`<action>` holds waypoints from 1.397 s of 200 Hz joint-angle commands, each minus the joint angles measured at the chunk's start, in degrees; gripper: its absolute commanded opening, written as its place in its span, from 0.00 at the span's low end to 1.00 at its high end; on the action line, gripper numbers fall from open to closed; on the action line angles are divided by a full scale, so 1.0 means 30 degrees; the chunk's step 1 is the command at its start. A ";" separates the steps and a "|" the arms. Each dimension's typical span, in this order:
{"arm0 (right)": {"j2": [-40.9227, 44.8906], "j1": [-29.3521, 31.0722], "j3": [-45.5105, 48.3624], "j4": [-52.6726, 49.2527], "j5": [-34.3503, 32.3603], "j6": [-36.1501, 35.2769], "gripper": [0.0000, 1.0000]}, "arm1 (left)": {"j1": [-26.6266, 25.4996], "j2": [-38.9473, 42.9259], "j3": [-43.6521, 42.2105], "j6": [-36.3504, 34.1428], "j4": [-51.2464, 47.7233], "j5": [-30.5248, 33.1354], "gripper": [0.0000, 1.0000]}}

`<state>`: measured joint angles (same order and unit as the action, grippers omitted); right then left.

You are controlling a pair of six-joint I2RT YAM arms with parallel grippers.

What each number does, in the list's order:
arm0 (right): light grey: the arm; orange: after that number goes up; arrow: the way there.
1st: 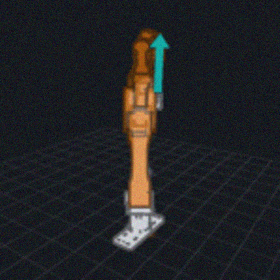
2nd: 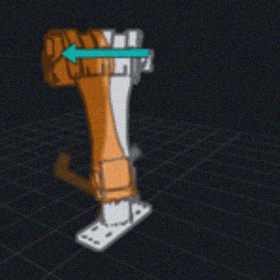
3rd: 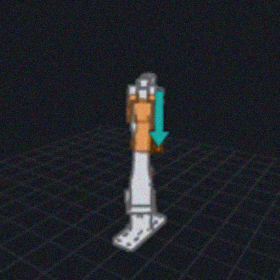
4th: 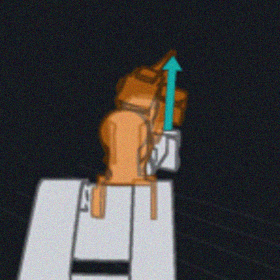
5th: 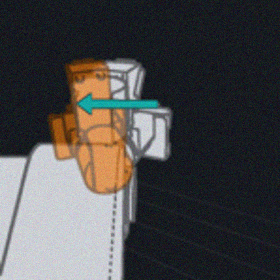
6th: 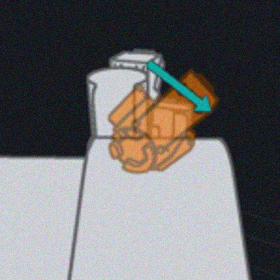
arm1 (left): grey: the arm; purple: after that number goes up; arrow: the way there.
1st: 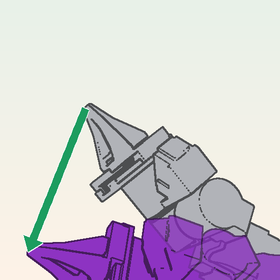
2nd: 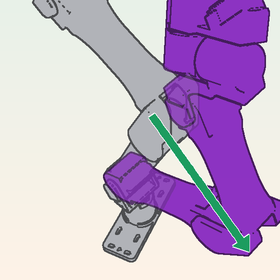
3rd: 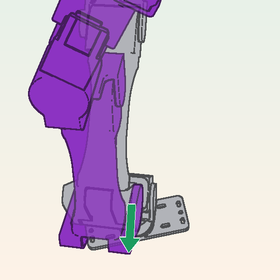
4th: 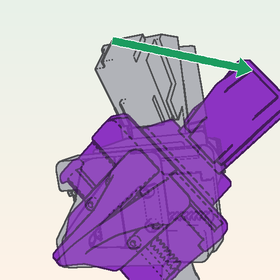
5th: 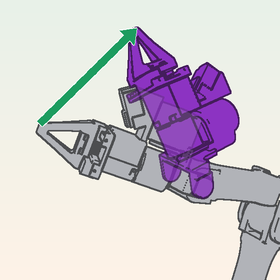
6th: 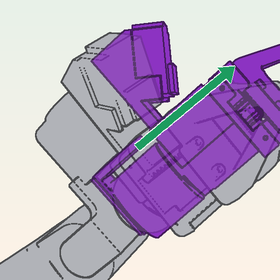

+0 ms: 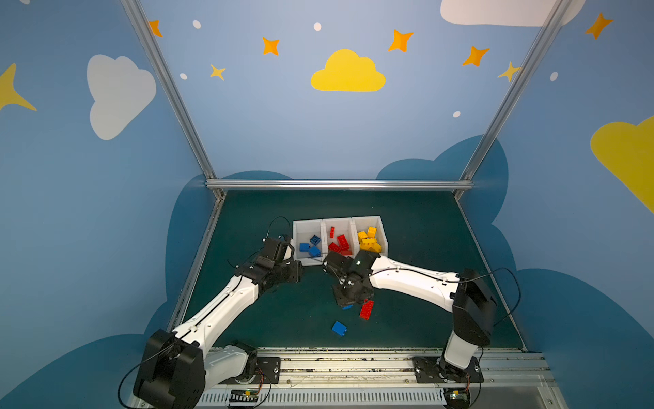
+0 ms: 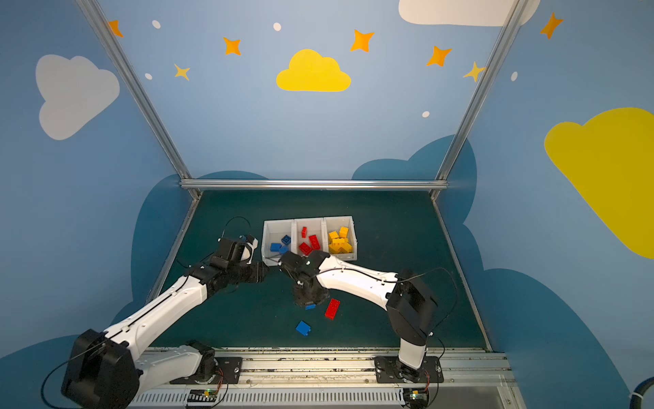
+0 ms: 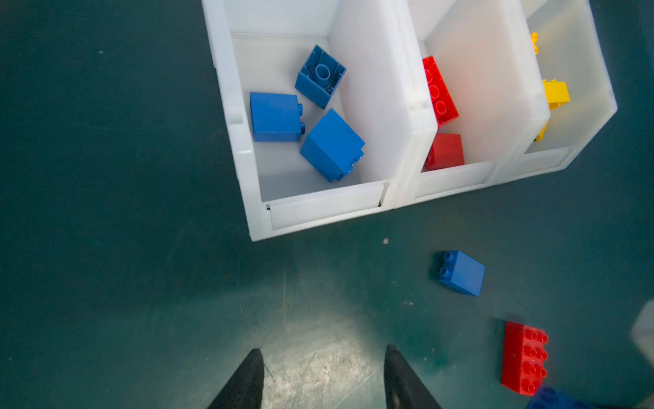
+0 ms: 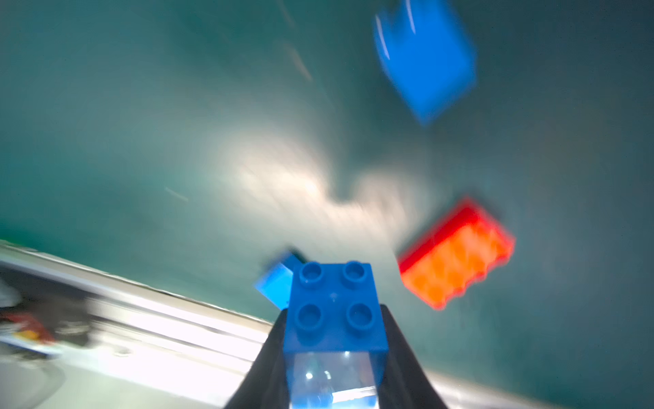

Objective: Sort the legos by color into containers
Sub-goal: 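Carry the blue 2x2 brick across into the blue compartment and open the right gripper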

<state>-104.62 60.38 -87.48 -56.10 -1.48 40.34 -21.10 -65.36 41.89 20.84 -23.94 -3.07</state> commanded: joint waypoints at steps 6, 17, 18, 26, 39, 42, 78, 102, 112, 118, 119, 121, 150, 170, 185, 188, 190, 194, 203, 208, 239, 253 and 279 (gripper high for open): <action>-0.2219 -0.1333 -0.4385 -0.1504 -0.0592 -0.3724 0.27 | 0.0056 0.1714 -0.0854 0.1079 -0.0788 -0.0147 0.55; -0.3424 -0.1806 -0.6548 -0.1798 -0.0485 -0.4511 0.27 | 0.0008 0.2517 -0.1265 0.1359 -0.1102 -0.0191 0.55; -0.3553 -0.1841 -0.6726 -0.1833 -0.0465 -0.4554 0.27 | 0.0005 0.2572 -0.1301 0.1396 -0.1145 -0.0170 0.55; -0.4547 -0.2157 -0.8436 -0.2129 -0.0285 -0.4974 0.27 | -0.0058 0.3137 -0.1542 0.1617 -0.1479 -0.0101 0.55; -0.6221 -0.2607 -1.1285 -0.2718 -0.0002 -0.5572 0.27 | -0.0137 0.3999 -0.1924 0.1910 -0.2000 0.0026 0.55; -0.6636 -0.2666 -1.1978 -0.2805 0.0046 -0.5727 0.27 | -0.0198 0.4224 -0.2028 0.1953 -0.2096 0.0027 0.55; -1.0475 -0.3306 -1.7711 -0.2146 0.0395 -0.8632 0.27 | -0.0454 0.6005 -0.3168 0.2675 -0.2608 0.0029 0.55; -1.0847 -0.3419 -1.6716 0.1436 -0.0348 -0.8893 0.28 | -0.0711 0.6551 -0.3627 0.3092 -0.2712 0.0016 0.56; -1.0730 -0.3448 -1.5856 0.3207 -0.0582 -0.9200 0.28 | -0.0838 0.6688 -0.3708 0.3173 -0.2718 0.0053 0.56; -1.0739 -0.3492 -1.5628 0.3855 -0.0585 -0.9270 0.28 | -0.0925 0.6727 -0.3738 0.3222 -0.2729 0.0082 0.56; -1.0755 -0.3504 -1.5602 0.3923 -0.0588 -0.9263 0.29 | -0.0930 0.6728 -0.3738 0.3221 -0.2735 0.0084 0.56; -1.0790 -0.3549 -1.5619 0.4055 -0.0577 -0.9273 0.29 | -0.0948 0.6736 -0.3738 0.3241 -0.2747 0.0100 0.56; -1.1611 -0.3983 -1.6800 0.4080 -0.0196 -0.8699 0.45 | -0.1243 0.6591 -0.3738 0.3248 -0.2742 0.0139 0.56; -1.1709 -0.4133 -1.6864 0.4136 0.0078 -0.8473 0.58 | -0.1443 0.6271 -0.3709 0.3237 -0.2718 0.0057 0.56; -1.1626 -0.4188 -1.6770 0.4109 0.0140 -0.8509 0.61 | -0.1549 0.6143 -0.3676 0.3230 -0.2683 0.0086 0.56; -1.1600 -0.4189 -1.6732 0.4105 0.0140 -0.8522 0.61 | -0.1564 0.6143 -0.3665 0.3246 -0.2683 0.0112 0.56; -1.1594 -0.4167 -1.6714 0.4108 0.0140 -0.8523 0.61 | -0.1612 0.6121 -0.3676 0.3248 -0.2683 0.0115 0.56; -1.1545 -0.4180 -1.6676 0.4109 0.0113 -0.8524 0.62 | -0.1594 0.6114 -0.3680 0.3234 -0.2677 0.0130 0.56; -1.1436 -0.4217 -1.6552 0.4123 0.0109 -0.8524 0.62 | -0.1666 0.6143 -0.3678 0.3256 -0.2686 0.0186 0.56; -1.1375 -0.4233 -1.6457 0.4152 0.0111 -0.8524 0.62 | -0.1665 0.6143 -0.3680 0.3272 -0.2710 0.0217 0.56; -1.0898 -0.4298 -1.5852 0.4485 0.0195 -0.8393 0.62 | -0.1769 0.6204 -0.3709 0.3252 -0.2757 0.0291 0.56; -1.0758 -0.4304 -1.5723 0.4519 0.0279 -0.8321 0.63 | -0.1844 0.6174 -0.3693 0.3232 -0.2750 0.0320 0.57; -1.0575 -0.4299 -1.5562 0.4480 0.0331 -0.8268 0.62 | -0.2026 0.6115 -0.3697 0.3219 -0.2714 0.0321 0.57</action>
<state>-138.89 47.48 -135.02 -43.07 -0.97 14.79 -26.70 -46.98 30.96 30.28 -31.27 -2.70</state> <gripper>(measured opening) 0.624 0.566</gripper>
